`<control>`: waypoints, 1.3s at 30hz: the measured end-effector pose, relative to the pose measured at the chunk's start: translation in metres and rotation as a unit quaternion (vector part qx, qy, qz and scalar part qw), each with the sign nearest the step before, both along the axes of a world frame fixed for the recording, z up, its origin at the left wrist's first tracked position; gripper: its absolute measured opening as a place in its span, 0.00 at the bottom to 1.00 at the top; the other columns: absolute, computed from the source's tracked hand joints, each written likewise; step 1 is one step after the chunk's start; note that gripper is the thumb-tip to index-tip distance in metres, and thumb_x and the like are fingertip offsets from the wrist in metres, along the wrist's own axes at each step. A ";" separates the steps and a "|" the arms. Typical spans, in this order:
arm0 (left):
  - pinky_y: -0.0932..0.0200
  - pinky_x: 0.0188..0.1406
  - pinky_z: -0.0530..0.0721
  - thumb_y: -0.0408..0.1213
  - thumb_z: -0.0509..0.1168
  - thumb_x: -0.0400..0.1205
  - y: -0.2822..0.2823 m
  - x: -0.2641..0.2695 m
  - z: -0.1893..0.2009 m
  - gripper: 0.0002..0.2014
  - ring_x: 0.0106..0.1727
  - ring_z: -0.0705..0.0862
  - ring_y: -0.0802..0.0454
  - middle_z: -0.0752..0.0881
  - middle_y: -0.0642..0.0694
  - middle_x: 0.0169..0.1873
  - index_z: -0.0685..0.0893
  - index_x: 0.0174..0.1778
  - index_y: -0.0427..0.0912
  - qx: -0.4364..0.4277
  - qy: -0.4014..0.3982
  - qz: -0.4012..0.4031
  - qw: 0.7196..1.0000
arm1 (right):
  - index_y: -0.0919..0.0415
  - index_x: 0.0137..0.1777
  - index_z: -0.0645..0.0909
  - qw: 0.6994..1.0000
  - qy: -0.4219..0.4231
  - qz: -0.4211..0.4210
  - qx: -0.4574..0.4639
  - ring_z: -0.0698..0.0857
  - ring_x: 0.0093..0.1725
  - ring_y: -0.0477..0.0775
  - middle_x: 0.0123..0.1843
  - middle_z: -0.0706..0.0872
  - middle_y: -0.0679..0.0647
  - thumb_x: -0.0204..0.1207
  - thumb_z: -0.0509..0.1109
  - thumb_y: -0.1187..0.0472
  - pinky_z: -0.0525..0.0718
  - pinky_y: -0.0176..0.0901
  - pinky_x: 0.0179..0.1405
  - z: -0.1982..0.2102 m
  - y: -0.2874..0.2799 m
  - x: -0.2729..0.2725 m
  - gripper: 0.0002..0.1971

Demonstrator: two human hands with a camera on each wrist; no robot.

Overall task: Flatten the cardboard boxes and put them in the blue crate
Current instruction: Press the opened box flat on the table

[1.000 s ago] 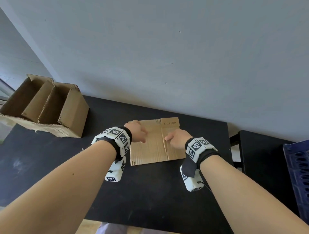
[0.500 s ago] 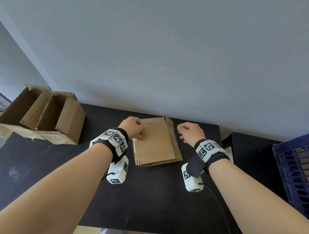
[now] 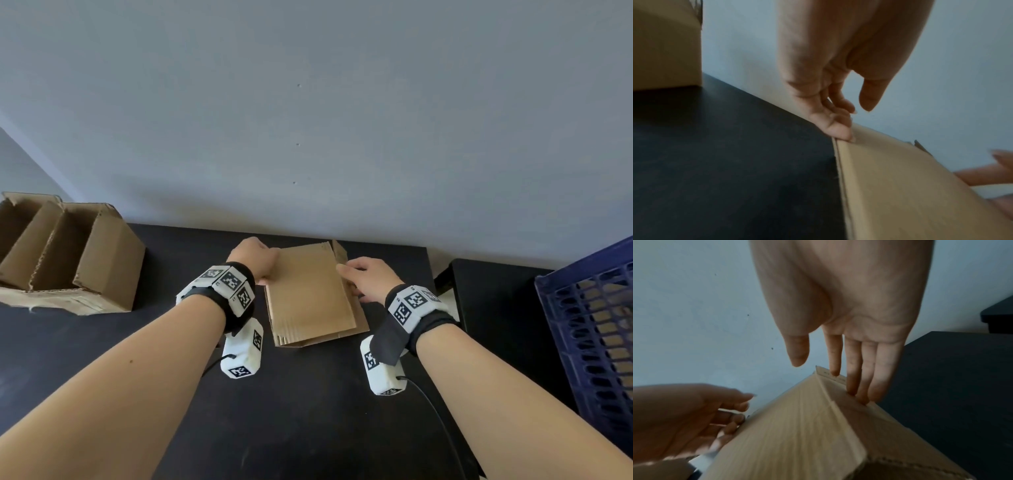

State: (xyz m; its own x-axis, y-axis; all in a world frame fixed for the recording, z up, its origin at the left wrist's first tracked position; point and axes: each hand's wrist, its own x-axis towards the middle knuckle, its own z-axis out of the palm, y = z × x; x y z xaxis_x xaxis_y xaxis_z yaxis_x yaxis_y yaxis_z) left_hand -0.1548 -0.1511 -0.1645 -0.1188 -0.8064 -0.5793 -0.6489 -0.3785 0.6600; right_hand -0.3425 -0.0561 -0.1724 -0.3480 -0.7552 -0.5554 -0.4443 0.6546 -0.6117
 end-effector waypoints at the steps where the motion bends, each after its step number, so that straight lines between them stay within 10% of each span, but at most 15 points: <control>1: 0.41 0.54 0.87 0.38 0.62 0.83 0.002 -0.005 0.003 0.08 0.35 0.87 0.41 0.82 0.41 0.33 0.80 0.44 0.37 0.020 0.033 0.024 0.999 | 0.55 0.73 0.74 1.000 0.009 0.003 -0.003 0.81 0.66 0.57 0.69 0.81 0.54 0.75 0.67 0.40 0.80 0.57 0.67 0.000 -0.001 0.000 0.30; 4: 0.45 0.63 0.82 0.33 0.65 0.82 0.002 -0.018 0.006 0.15 0.40 0.84 0.44 0.83 0.40 0.39 0.76 0.63 0.34 0.062 0.104 0.052 0.991 | 0.57 0.75 0.71 1.000 0.028 -0.006 -0.009 0.78 0.70 0.57 0.73 0.77 0.53 0.74 0.67 0.37 0.78 0.58 0.69 0.004 -0.001 -0.007 0.34; 8: 0.42 0.58 0.84 0.27 0.62 0.83 0.003 -0.037 0.011 0.03 0.33 0.81 0.47 0.77 0.41 0.34 0.74 0.44 0.35 0.123 0.201 0.056 0.970 | 0.59 0.77 0.68 0.999 0.021 -0.037 -0.003 0.75 0.73 0.57 0.76 0.74 0.55 0.74 0.68 0.38 0.74 0.56 0.73 0.006 0.005 -0.024 0.37; 13: 0.61 0.41 0.84 0.28 0.60 0.84 0.013 -0.071 -0.001 0.02 0.36 0.77 0.53 0.76 0.44 0.37 0.75 0.50 0.37 0.163 0.193 -0.029 0.967 | 0.60 0.74 0.71 0.997 0.044 -0.039 0.044 0.79 0.67 0.57 0.70 0.79 0.55 0.71 0.75 0.47 0.78 0.49 0.66 -0.006 0.020 -0.042 0.34; 17: 0.53 0.54 0.82 0.37 0.62 0.84 0.015 -0.088 -0.027 0.09 0.47 0.76 0.53 0.78 0.47 0.43 0.77 0.58 0.42 0.175 0.137 -0.078 0.972 | 0.59 0.78 0.66 0.993 0.056 -0.048 0.090 0.76 0.72 0.59 0.75 0.75 0.57 0.69 0.78 0.48 0.74 0.52 0.72 -0.023 0.029 -0.059 0.40; 25: 0.60 0.31 0.74 0.45 0.64 0.82 0.010 -0.100 -0.045 0.07 0.29 0.70 0.58 0.72 0.52 0.29 0.76 0.43 0.46 0.201 0.089 -0.058 0.974 | 0.56 0.71 0.74 0.991 0.098 -0.058 0.074 0.78 0.68 0.57 0.69 0.80 0.53 0.69 0.78 0.54 0.75 0.45 0.63 -0.045 0.029 -0.067 0.31; 31: 0.53 0.46 0.85 0.40 0.66 0.81 0.007 -0.087 -0.049 0.09 0.43 0.83 0.50 0.85 0.45 0.44 0.82 0.53 0.41 0.088 0.077 0.010 0.993 | 0.58 0.52 0.84 0.993 0.060 -0.066 0.077 0.81 0.48 0.52 0.46 0.84 0.50 0.71 0.77 0.58 0.79 0.41 0.50 -0.047 0.030 -0.072 0.12; 35: 0.51 0.58 0.81 0.46 0.68 0.76 0.000 -0.057 -0.052 0.22 0.61 0.80 0.43 0.79 0.42 0.64 0.79 0.64 0.43 -0.005 -0.024 0.059 0.998 | 0.59 0.43 0.84 0.988 -0.038 -0.146 0.041 0.86 0.55 0.60 0.51 0.89 0.58 0.74 0.73 0.62 0.84 0.57 0.60 -0.053 0.032 -0.077 0.01; 39: 0.50 0.61 0.80 0.47 0.67 0.79 0.007 -0.053 -0.042 0.28 0.61 0.78 0.43 0.79 0.41 0.62 0.73 0.74 0.40 0.034 0.016 0.081 0.996 | 0.60 0.44 0.80 0.970 -0.149 -0.193 0.002 0.84 0.58 0.60 0.55 0.86 0.61 0.81 0.65 0.67 0.80 0.61 0.66 -0.046 0.037 -0.075 0.05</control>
